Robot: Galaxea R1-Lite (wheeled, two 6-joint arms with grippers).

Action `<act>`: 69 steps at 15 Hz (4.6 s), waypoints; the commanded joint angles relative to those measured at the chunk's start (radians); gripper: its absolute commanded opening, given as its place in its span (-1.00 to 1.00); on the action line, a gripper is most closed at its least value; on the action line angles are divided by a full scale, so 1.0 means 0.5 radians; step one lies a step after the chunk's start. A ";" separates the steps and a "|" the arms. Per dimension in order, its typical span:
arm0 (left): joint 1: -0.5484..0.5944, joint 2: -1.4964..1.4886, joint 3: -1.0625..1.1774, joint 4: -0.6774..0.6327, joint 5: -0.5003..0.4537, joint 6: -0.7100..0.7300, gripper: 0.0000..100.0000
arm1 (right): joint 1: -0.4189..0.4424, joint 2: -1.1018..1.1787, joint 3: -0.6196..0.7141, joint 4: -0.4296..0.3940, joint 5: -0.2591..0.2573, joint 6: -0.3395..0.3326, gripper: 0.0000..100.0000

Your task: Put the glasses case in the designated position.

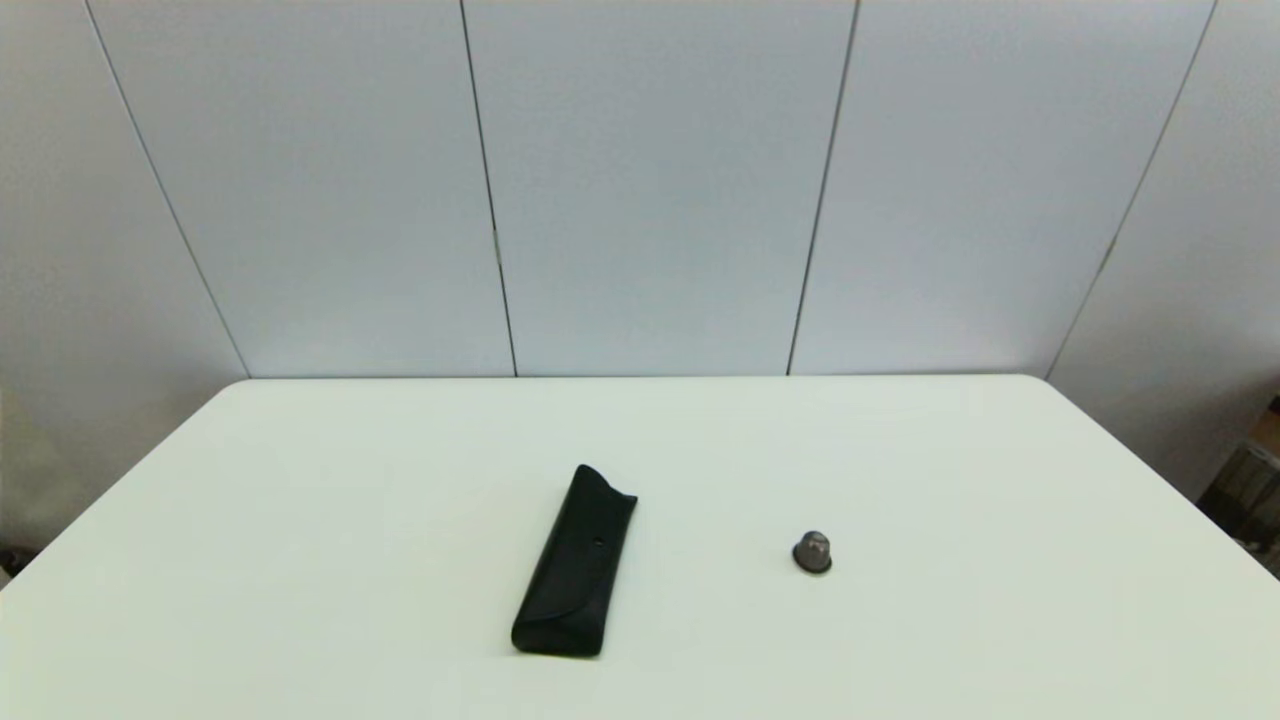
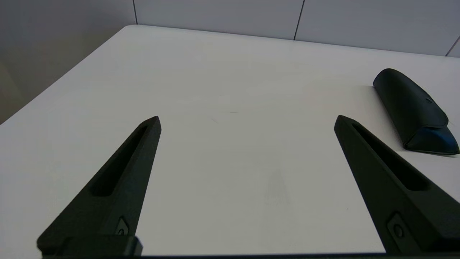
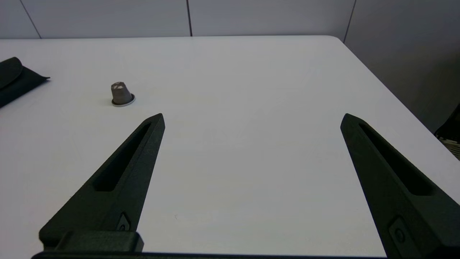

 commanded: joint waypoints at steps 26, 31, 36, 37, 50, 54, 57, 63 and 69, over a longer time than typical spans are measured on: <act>0.001 0.003 0.000 0.002 0.001 -0.001 1.00 | 0.089 0.638 -0.742 -0.056 -0.107 -0.006 1.00; 0.001 0.003 0.000 -0.005 0.001 -0.001 1.00 | 0.138 1.086 -1.104 -0.062 -0.168 -0.009 1.00; 0.001 0.003 0.000 0.002 0.001 -0.001 1.00 | 0.190 1.555 -1.518 -0.059 -0.276 -0.043 1.00; 0.001 0.003 0.000 0.002 0.001 -0.001 1.00 | 0.190 1.629 -1.574 -0.056 -0.297 -0.092 1.00; 0.001 0.003 0.000 -0.005 0.004 -0.001 1.00 | 0.549 2.427 -2.525 0.319 -0.672 -0.025 1.00; 0.001 0.003 0.000 0.002 0.001 -0.001 1.00 | 0.657 2.629 -2.626 0.392 -0.690 0.181 1.00; 0.001 0.003 0.000 -0.005 0.001 -0.001 1.00 | 0.776 2.819 -2.819 0.539 -0.699 0.356 1.00; 0.001 0.003 0.000 0.002 0.001 -0.001 1.00 | 1.003 3.185 -3.491 1.132 -0.696 0.681 1.00; 0.001 0.003 0.000 -0.005 0.001 -0.001 1.00 | 1.175 3.485 -3.874 1.490 -0.696 0.917 1.00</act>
